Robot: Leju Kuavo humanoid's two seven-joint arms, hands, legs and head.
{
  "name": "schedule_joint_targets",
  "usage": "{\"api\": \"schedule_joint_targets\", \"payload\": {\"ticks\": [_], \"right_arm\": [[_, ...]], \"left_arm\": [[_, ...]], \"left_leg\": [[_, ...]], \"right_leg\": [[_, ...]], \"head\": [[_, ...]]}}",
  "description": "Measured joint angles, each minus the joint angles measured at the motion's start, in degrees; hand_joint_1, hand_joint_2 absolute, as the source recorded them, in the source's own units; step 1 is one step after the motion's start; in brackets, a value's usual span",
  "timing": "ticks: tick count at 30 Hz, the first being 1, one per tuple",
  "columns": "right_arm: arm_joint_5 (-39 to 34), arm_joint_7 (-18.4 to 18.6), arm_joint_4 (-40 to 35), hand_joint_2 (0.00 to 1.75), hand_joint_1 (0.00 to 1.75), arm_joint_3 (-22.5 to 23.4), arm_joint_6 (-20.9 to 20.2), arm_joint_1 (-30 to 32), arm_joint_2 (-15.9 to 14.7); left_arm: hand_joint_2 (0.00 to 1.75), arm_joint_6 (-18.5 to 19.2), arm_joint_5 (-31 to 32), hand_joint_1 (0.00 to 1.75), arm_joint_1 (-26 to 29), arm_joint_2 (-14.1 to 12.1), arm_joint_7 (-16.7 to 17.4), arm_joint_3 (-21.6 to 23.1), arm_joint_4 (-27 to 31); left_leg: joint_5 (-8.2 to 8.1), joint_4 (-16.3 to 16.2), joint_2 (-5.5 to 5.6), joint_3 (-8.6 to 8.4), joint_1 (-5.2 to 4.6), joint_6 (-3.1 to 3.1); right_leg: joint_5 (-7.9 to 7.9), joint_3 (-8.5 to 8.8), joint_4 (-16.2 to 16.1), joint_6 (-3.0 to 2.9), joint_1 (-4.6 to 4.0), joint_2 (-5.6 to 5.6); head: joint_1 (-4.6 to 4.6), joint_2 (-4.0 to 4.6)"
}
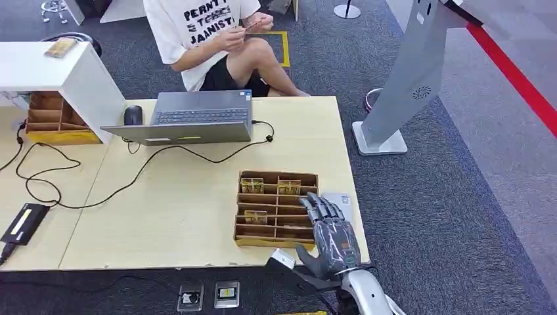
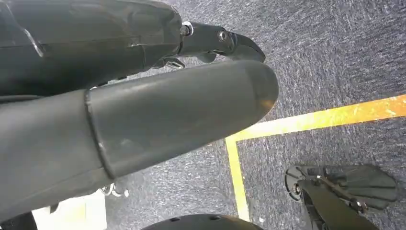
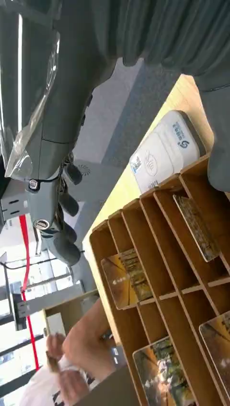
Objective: Pass the card to the sensor for recognition and then transmit it.
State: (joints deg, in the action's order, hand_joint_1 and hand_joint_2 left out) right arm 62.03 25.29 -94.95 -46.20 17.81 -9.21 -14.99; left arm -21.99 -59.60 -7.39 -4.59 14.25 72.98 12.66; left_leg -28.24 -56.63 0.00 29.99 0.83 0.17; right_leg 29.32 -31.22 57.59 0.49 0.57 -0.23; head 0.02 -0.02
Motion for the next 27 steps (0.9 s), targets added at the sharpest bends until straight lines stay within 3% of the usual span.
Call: {"api": "schedule_joint_targets", "payload": {"ticks": [4,10,16,22,27], "right_arm": [[-0.2,-0.1,0.6,1.75,0.33,0.5,-0.5,0.2,-0.1],[-0.2,-0.8,1.7,1.75,0.49,0.6,-0.6,0.2,0.2],[0.0,-2.0,2.8,1.75,0.45,0.6,-0.9,0.0,0.9],[0.3,-2.4,4.4,1.75,0.61,0.6,-1.2,-0.8,1.9],[0.6,-2.4,5.0,1.75,0.58,0.6,-1.2,-1.1,2.2]], "left_arm": [[0.00,-0.1,-0.2,0.00,0.0,0.0,0.0,0.0,0.0],[0.00,-0.5,-0.5,0.00,0.0,0.0,0.0,0.0,0.0],[0.00,-0.5,-0.7,0.00,0.0,0.0,-0.2,0.0,0.0],[0.00,-0.5,-0.7,0.00,0.0,0.1,-0.6,0.0,0.0],[0.00,-0.5,-0.7,0.00,0.0,0.1,-0.6,0.0,0.0]], "left_leg": [[0.00,0.0,0.00,0.00,0.00,0.00],[0.00,0.0,0.00,0.01,0.00,0.00],[0.00,0.0,0.00,0.01,0.00,0.00],[0.00,0.0,0.00,0.01,0.00,0.00],[0.00,0.0,0.00,0.02,0.00,0.00]], "right_leg": [[0.00,0.00,0.0,0.00,0.00,0.00],[0.00,0.00,0.0,0.00,0.00,-0.01],[0.00,0.01,0.0,0.00,0.00,-0.01],[0.00,0.00,0.0,0.00,0.00,-0.02],[0.00,0.01,0.0,0.00,0.00,-0.02]], "head": [[0.00,0.00],[0.00,0.00],[0.00,-0.02],[-0.02,0.00],[0.00,0.00]]}}
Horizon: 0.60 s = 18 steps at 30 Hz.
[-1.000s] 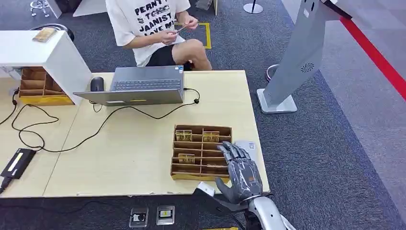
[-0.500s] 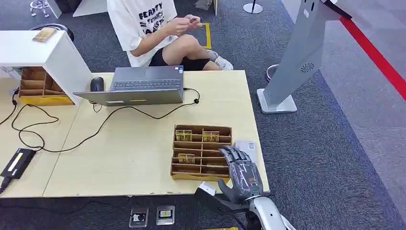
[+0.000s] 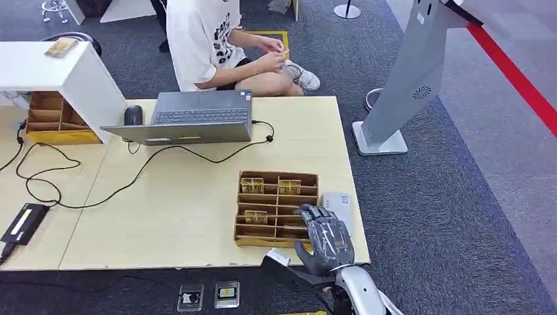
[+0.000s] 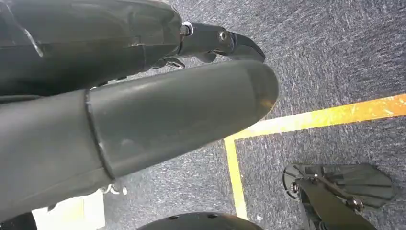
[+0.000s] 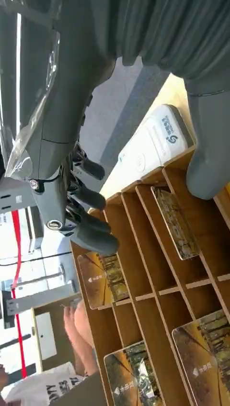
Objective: Pass the card to the sensor for recognition and then transmit it.
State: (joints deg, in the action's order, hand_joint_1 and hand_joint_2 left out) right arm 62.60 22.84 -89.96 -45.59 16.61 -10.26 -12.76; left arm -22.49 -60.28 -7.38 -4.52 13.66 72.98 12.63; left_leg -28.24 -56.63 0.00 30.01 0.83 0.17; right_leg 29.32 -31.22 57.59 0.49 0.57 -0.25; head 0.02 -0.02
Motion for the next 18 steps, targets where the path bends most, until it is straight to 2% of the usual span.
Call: {"api": "schedule_joint_targets", "payload": {"ticks": [12,18], "right_arm": [[-0.4,-1.1,0.7,1.75,0.52,-0.1,0.1,-1.0,0.6],[-1.5,-1.9,1.6,1.75,0.58,-0.3,0.1,-1.9,1.4]], "left_arm": [[0.00,0.0,-0.2,0.00,0.0,0.0,0.0,0.0,0.0],[0.00,-0.2,-0.5,0.00,0.0,0.1,0.0,0.0,0.0]], "left_leg": [[0.00,0.0,0.00,0.00,0.00,0.00],[0.00,0.0,0.00,0.00,0.00,0.00]], "right_leg": [[0.00,0.01,0.0,0.00,0.00,0.01],[0.00,0.01,0.0,0.00,0.00,0.00]], "head": [[-0.02,0.00],[0.00,0.00]]}}
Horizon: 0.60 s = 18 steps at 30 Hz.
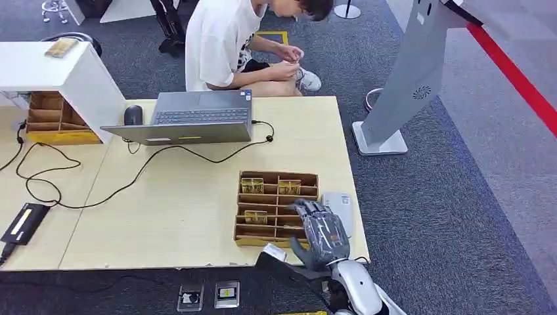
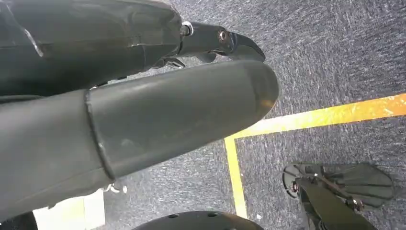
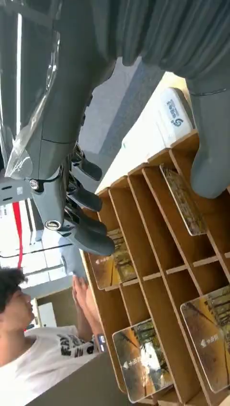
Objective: Pass the card to the sensor for recognition and then transmit it.
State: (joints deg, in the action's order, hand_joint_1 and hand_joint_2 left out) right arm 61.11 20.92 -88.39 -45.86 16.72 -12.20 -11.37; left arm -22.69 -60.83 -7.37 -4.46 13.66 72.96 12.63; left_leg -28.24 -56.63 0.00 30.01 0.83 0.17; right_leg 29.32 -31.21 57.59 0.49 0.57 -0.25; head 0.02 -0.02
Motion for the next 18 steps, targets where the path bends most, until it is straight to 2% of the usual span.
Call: {"api": "schedule_joint_targets", "payload": {"ticks": [6,18], "right_arm": [[-1.0,-0.2,1.0,1.75,0.58,-0.1,0.6,-0.4,0.5],[-2.4,-0.2,3.8,1.75,0.70,-0.1,2.0,-0.7,1.3]], "left_arm": [[0.00,0.0,0.0,0.00,0.0,0.1,0.0,0.0,0.0],[0.00,0.0,0.3,0.00,0.0,0.3,-0.1,0.0,0.0]], "left_leg": [[0.00,0.0,0.00,0.00,0.00,0.00],[0.00,0.0,0.00,0.00,0.00,0.00]], "right_leg": [[0.00,0.00,0.0,0.00,0.00,0.00],[0.00,0.00,0.0,0.00,0.00,0.00]], "head": [[0.00,0.00],[0.00,0.00]]}}
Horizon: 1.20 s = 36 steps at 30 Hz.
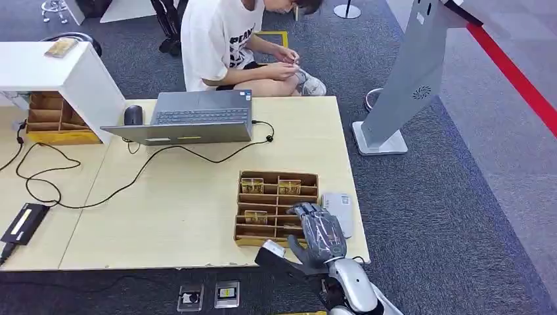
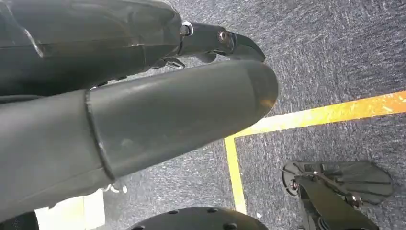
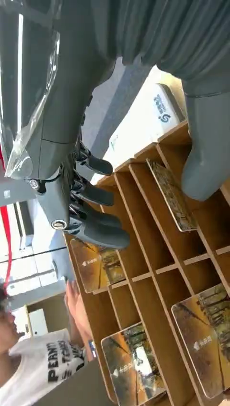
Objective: Pass the card to the sensor for recognition and then transmit it.
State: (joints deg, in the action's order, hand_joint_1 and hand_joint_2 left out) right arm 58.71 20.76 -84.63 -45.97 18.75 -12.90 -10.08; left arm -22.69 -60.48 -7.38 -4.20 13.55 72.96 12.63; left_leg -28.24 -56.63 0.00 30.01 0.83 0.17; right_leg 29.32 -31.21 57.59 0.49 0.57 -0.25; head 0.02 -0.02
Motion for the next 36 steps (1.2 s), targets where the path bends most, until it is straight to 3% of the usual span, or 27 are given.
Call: {"api": "schedule_joint_targets", "payload": {"ticks": [8,15,17,18,19,20,36], "right_arm": [[-0.8,0.0,1.7,1.75,0.72,0.0,0.4,-0.2,0.2],[-1.2,0.0,3.1,1.75,0.93,0.0,0.8,-0.2,0.2],[-1.4,0.0,3.5,1.75,1.12,0.0,1.0,-0.2,0.2],[-1.5,0.0,3.6,1.75,1.12,0.0,1.1,-0.2,0.2],[-1.5,0.1,3.8,1.75,1.47,0.0,1.2,-0.3,0.2],[-1.6,0.2,3.9,1.75,1.55,0.0,1.2,-0.3,0.2],[-1.7,0.4,4.9,1.75,1.57,0.0,1.6,-1.0,0.2]], "left_arm": [[0.00,-0.1,0.0,0.00,0.0,0.0,-0.3,0.0,0.0],[0.00,0.0,0.1,0.00,0.0,-0.1,-0.5,0.0,0.0],[0.00,0.0,0.2,0.00,0.0,-0.1,-0.5,0.0,0.0],[0.00,0.0,0.2,0.00,0.0,-0.1,-0.5,0.0,0.0],[0.00,0.0,0.2,0.00,0.0,-0.1,-0.5,0.0,0.0],[0.00,0.0,0.3,0.00,0.0,-0.1,-0.5,0.0,0.0],[0.00,0.2,0.7,0.00,0.0,-0.1,-0.5,0.0,0.0]], "left_leg": [[0.00,0.0,0.00,0.00,0.00,0.00],[0.00,0.0,0.00,0.00,0.00,0.00],[0.00,0.0,0.00,0.00,0.00,0.00],[0.00,0.0,0.00,0.00,0.00,0.00],[0.00,0.0,0.00,-0.01,0.00,0.00],[0.00,0.0,0.00,0.00,0.00,0.00],[0.00,0.0,0.00,-0.03,0.00,0.00]], "right_leg": [[0.00,0.00,0.0,0.00,0.00,0.00],[0.00,0.00,0.0,0.00,0.00,0.00],[0.00,0.00,0.0,0.00,0.00,0.00],[0.00,0.00,0.0,0.00,0.00,0.00],[0.00,0.00,0.0,0.00,0.00,0.00],[0.00,0.00,0.0,0.00,0.00,0.00],[0.00,0.02,0.0,0.00,0.00,0.00]], "head": [[0.00,0.00],[0.00,0.00],[0.00,0.00],[0.00,0.00],[0.00,0.00],[0.00,0.00],[0.00,0.00]]}}
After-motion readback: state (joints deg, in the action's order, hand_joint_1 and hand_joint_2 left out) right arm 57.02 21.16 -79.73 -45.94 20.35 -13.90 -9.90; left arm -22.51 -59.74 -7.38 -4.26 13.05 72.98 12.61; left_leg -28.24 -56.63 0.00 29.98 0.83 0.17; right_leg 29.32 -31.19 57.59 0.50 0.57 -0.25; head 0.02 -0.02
